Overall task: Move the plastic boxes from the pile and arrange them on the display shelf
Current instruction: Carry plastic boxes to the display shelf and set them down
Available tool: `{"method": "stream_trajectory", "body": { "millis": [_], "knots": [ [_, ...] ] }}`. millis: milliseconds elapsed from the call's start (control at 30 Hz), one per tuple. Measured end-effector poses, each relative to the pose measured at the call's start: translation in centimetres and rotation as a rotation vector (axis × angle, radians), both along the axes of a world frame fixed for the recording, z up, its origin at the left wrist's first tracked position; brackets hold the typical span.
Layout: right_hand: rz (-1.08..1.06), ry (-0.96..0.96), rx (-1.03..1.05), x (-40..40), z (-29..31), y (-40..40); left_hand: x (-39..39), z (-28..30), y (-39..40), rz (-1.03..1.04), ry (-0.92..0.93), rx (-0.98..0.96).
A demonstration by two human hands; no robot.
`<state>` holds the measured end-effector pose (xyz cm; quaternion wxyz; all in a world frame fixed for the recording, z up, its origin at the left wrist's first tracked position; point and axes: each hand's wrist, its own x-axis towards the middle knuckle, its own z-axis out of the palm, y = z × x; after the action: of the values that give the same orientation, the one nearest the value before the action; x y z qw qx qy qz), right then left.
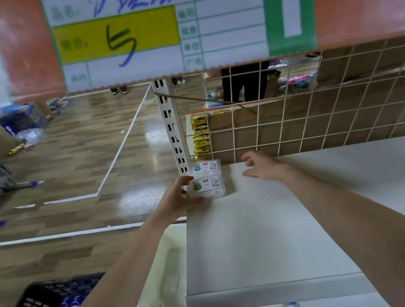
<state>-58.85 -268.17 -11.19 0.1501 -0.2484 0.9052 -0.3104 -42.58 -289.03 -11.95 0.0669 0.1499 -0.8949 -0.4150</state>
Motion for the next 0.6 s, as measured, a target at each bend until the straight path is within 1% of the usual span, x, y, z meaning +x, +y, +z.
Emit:
{"method": "stream_trajectory", "body": {
  "millis": [100, 333, 600],
  "knots": [
    [0.014, 0.012, 0.017, -0.03, 0.05, 0.11, -0.06, 0.08, 0.15, 0.016, -0.001, 0.024],
    [0.04, 0.048, 0.056, 0.13, 0.32, 0.11, -0.32, 0.24, 0.2, 0.026, -0.005, -0.025],
    [0.043, 0.068, 0.09, 0.5, 0.6, -0.01, -0.57, -0.03, 0.46, 0.049, 0.01, -0.036]
  ]
}}
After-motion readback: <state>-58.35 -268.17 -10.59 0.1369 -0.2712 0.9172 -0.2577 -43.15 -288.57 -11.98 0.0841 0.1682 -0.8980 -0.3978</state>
